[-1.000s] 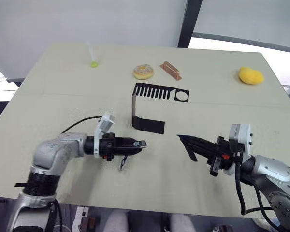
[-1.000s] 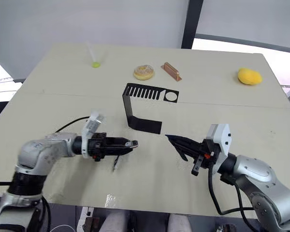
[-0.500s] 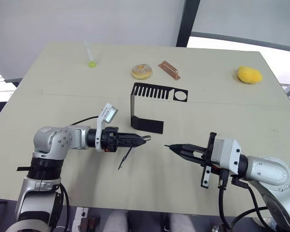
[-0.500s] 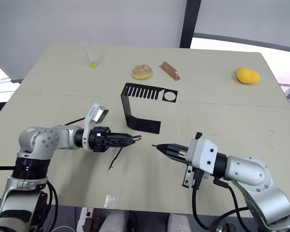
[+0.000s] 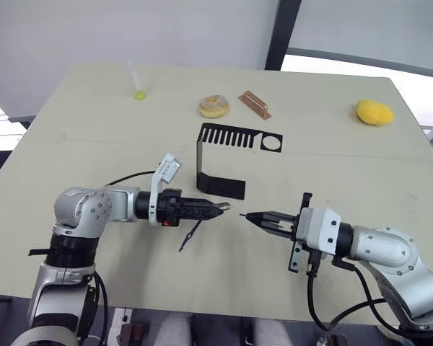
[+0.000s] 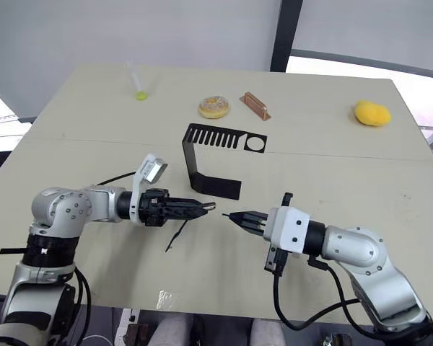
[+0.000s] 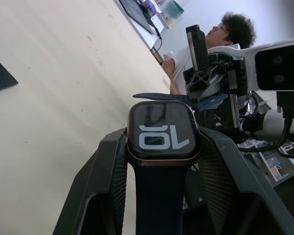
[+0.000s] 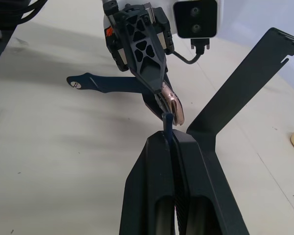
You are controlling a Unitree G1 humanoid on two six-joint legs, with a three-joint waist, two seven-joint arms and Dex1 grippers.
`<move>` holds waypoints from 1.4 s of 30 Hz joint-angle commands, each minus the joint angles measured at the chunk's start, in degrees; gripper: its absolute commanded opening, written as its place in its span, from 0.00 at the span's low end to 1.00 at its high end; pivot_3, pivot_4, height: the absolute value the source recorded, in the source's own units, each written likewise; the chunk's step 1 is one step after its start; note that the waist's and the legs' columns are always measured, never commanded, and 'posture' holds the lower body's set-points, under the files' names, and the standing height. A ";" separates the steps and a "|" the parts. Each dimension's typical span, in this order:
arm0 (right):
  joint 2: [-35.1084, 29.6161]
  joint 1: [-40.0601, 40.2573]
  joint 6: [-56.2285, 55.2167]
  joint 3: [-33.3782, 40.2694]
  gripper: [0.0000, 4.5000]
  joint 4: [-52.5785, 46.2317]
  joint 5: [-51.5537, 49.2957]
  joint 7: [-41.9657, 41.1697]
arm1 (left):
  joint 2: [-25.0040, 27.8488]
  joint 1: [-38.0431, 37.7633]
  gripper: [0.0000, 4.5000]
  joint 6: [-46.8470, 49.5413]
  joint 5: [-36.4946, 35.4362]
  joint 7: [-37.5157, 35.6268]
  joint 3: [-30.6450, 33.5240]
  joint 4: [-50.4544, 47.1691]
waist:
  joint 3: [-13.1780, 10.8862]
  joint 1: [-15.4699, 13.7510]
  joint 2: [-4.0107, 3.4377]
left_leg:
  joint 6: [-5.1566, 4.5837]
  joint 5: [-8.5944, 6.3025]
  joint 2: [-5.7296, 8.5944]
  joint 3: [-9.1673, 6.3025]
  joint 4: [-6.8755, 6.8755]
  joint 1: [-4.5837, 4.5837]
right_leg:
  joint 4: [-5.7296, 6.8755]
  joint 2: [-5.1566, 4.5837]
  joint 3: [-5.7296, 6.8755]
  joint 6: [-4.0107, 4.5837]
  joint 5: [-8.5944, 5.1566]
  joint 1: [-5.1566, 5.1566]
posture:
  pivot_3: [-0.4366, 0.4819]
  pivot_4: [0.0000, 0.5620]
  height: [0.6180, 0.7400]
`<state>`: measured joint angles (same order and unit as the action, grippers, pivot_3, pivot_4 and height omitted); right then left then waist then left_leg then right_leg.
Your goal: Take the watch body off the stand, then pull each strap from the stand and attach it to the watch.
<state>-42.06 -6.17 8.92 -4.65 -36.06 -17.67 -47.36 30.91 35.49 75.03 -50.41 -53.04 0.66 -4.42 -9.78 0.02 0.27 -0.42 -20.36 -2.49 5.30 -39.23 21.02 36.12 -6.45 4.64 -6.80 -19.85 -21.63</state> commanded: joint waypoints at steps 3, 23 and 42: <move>1.30 -0.66 -0.74 -0.66 0.00 -0.30 0.44 -0.12 | -1.32 -0.06 0.35 0.72 -1.57 2.63 0.82 -3.47 | 0.00 -0.01 0.00 | 0.00 0.00 -0.01 -0.01 0.00 0.01 | 0.00 0.00 0.00 0.00 0.00 0.00 | 0.48 0.27 1.00; 2.73 -0.87 -3.38 -1.14 0.00 2.46 2.41 -0.53 | -1.81 -2.04 0.35 1.88 -2.42 4.03 0.99 -5.74 | 0.00 0.00 0.00 | 0.00 0.00 0.00 -0.01 -0.01 0.01 | -0.01 0.00 -0.01 0.00 0.00 0.01 | 0.48 0.27 1.00; 2.79 -1.53 -3.32 -1.51 0.00 3.03 2.15 -0.75 | -3.63 -1.55 0.35 2.06 -3.53 6.01 1.50 -5.27 | 0.00 -0.01 0.00 | 0.00 0.00 0.00 -0.01 -0.01 0.01 | 0.00 -0.01 -0.01 0.00 0.00 0.01 | 0.48 0.27 1.00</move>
<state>-39.65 -7.46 6.50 -6.31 -32.01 -15.13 -47.41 27.94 33.45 76.93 -51.71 -46.84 1.84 -8.12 -9.78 0.01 0.27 -0.42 -20.36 -2.49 5.29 -39.24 21.02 36.12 -6.46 4.63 -6.80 -19.85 -21.62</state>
